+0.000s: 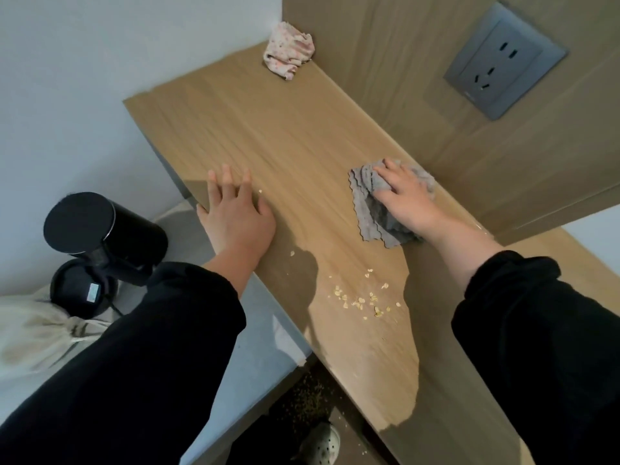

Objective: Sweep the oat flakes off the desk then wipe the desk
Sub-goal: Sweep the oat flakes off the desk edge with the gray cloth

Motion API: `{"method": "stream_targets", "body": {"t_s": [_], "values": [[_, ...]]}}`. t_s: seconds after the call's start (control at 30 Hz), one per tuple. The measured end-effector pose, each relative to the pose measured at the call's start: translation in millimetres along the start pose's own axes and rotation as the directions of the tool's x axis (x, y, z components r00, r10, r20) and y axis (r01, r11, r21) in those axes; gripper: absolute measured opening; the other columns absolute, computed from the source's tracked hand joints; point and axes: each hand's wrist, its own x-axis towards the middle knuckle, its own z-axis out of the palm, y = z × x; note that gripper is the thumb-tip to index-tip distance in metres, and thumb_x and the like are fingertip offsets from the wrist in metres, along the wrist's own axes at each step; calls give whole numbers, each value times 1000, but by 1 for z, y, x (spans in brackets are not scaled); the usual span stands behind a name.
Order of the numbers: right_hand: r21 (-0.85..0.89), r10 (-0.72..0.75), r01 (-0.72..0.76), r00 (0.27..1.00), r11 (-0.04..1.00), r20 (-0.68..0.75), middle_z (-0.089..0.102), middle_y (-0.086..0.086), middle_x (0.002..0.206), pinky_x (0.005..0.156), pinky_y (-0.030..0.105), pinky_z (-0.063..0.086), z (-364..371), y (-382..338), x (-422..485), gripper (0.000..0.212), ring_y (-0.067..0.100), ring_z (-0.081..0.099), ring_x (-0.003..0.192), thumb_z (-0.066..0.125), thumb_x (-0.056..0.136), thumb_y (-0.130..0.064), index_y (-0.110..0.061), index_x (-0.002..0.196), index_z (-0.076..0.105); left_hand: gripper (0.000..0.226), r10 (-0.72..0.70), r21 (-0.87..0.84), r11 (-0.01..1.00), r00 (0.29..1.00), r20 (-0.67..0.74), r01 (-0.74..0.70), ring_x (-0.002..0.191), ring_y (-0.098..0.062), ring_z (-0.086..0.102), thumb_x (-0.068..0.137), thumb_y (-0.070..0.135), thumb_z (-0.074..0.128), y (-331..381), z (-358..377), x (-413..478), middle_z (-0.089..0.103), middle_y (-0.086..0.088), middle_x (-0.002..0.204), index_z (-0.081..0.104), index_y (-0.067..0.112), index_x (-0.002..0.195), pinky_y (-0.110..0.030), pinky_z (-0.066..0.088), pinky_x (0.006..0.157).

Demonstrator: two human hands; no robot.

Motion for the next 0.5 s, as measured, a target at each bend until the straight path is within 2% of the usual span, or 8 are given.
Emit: {"method": "stream_targets", "body": {"t_s": [0.07,0.13,0.27,0.3,0.37,0.43,0.5], "values": [[25,-60,60,998,998,4,14,-12,161,119,50,-5,7,-15,6,50,15,0,150,37,101,-48,-34,148,34,56,11,-6,1000,1000,12,-11,148,-20,-10,97,36,30,-1,-1,-1,0,0,162,21,29,151,-59,6,115],[39,-157,156,988,987,13,22,-10,159,119,49,-2,16,-30,11,49,14,6,150,45,98,-50,-33,144,44,54,32,-31,999,998,46,-31,148,-18,-13,98,35,29,-3,-5,-2,-3,2,162,20,32,152,-58,3,115],[154,-351,334,931,930,101,40,-5,152,122,41,8,40,-65,17,41,13,19,147,68,90,-19,-23,130,61,50,21,-157,987,978,208,12,147,-17,-15,104,30,25,-11,-13,17,-6,2,162,18,28,153,-56,-1,116],[182,-392,365,909,913,141,43,-3,149,122,35,9,44,-73,16,40,13,20,147,68,87,-10,-20,126,64,50,19,-155,988,969,246,20,147,-19,-15,104,28,26,-13,-15,23,-6,0,162,17,25,153,-55,0,117],[198,-468,429,852,881,234,48,-1,145,120,26,10,52,-86,10,43,14,22,146,64,82,4,-16,120,68,49,30,-260,964,956,292,49,148,-22,-12,105,28,25,-17,-18,29,-2,-3,162,20,20,153,-54,-1,117],[199,-531,492,781,847,330,52,1,142,121,28,11,58,-95,0,46,14,24,145,58,78,11,-15,114,72,50,56,-356,933,960,276,48,148,-23,-9,104,33,26,-19,-19,28,1,-3,162,24,18,152,-55,-2,118],[222,-569,527,711,820,414,55,2,140,120,24,12,63,-101,-13,48,12,27,144,54,76,15,-13,108,74,51,63,-300,953,954,291,28,148,-24,-11,104,36,28,-18,-18,24,1,-2,162,26,20,152,-56,-3,117]]}}
